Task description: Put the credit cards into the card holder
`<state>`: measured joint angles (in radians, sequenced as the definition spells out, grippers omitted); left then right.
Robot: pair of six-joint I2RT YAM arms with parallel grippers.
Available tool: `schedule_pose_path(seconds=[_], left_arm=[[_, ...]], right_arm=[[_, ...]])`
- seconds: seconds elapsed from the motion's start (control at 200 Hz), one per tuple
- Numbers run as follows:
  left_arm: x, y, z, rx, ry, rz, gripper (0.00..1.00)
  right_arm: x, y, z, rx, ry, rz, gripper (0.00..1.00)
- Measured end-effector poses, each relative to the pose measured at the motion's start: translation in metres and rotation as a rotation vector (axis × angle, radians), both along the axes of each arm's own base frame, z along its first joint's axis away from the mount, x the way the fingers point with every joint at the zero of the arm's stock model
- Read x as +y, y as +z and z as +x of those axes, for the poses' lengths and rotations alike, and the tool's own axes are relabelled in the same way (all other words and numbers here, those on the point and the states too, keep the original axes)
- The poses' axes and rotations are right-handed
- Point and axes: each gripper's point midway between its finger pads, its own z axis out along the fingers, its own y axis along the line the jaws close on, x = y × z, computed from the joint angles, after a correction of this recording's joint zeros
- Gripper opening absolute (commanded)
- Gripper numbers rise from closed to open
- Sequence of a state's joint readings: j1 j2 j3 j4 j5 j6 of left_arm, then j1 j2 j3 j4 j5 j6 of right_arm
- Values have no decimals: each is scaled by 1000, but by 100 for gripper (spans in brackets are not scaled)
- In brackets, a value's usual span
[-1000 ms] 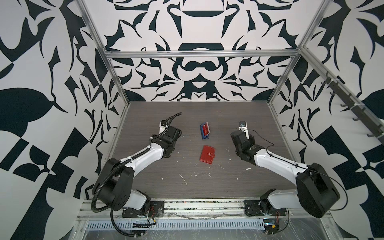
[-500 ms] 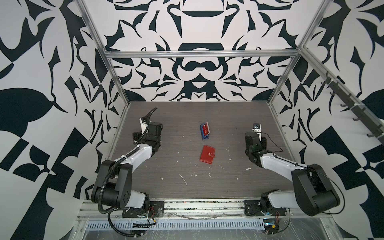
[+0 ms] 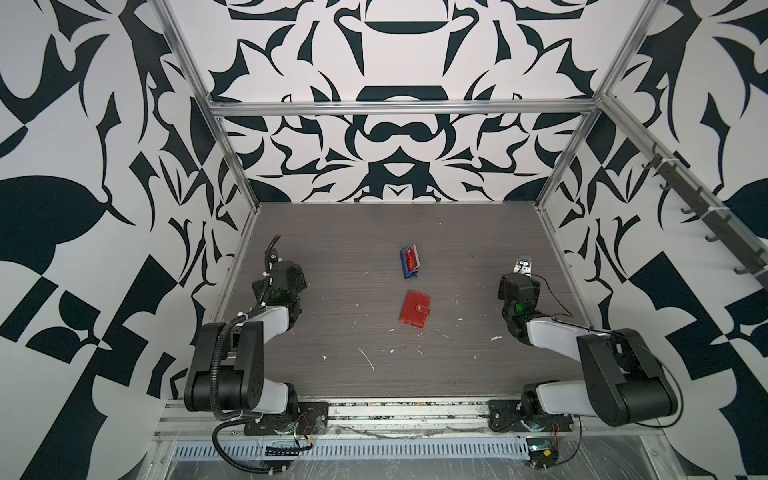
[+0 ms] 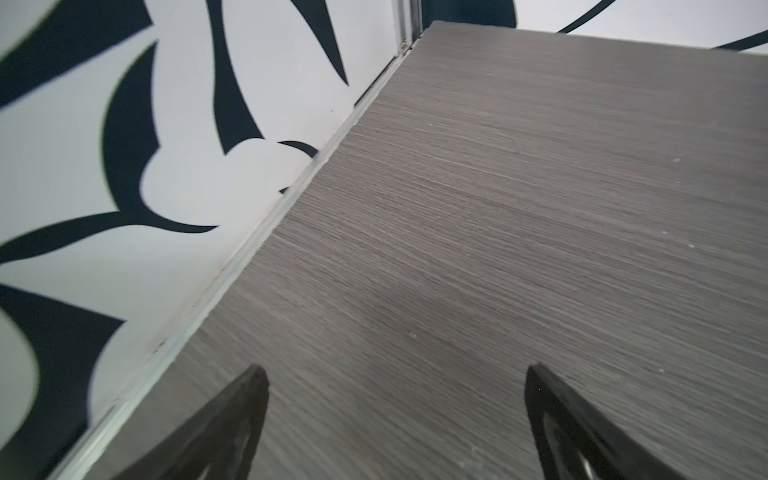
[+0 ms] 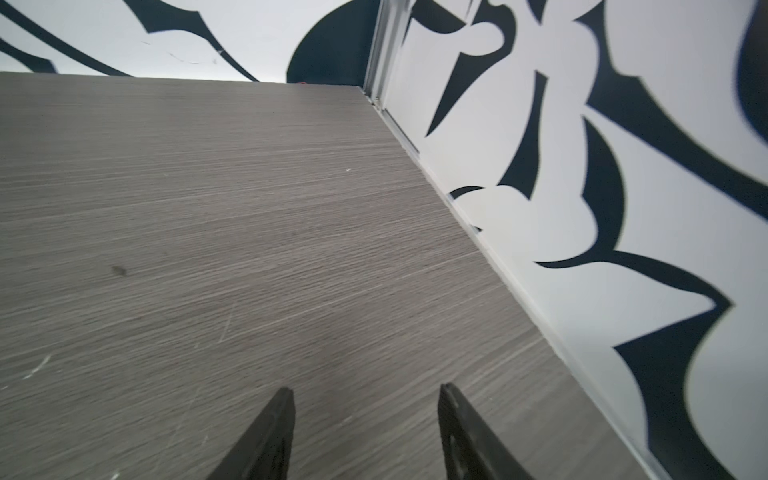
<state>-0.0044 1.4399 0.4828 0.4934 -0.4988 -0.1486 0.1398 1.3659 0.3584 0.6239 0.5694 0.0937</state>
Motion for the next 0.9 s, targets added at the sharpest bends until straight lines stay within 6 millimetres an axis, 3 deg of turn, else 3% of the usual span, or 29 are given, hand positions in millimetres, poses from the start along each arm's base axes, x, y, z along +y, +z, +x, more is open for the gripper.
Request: schedule_pose_path(seconds=[0.275, 0.505, 0.9], left_arm=[[-8, 10, 9, -116, -98, -72, 100], [-21, 10, 12, -152, -182, -89, 100], [-34, -6, 18, -141, -260, -101, 100]], right_arm=[[12, -11, 3, -57, 100, 47, 62], [21, -4, 11, -100, 154, 62, 66], [29, -34, 14, -32, 204, 71, 71]])
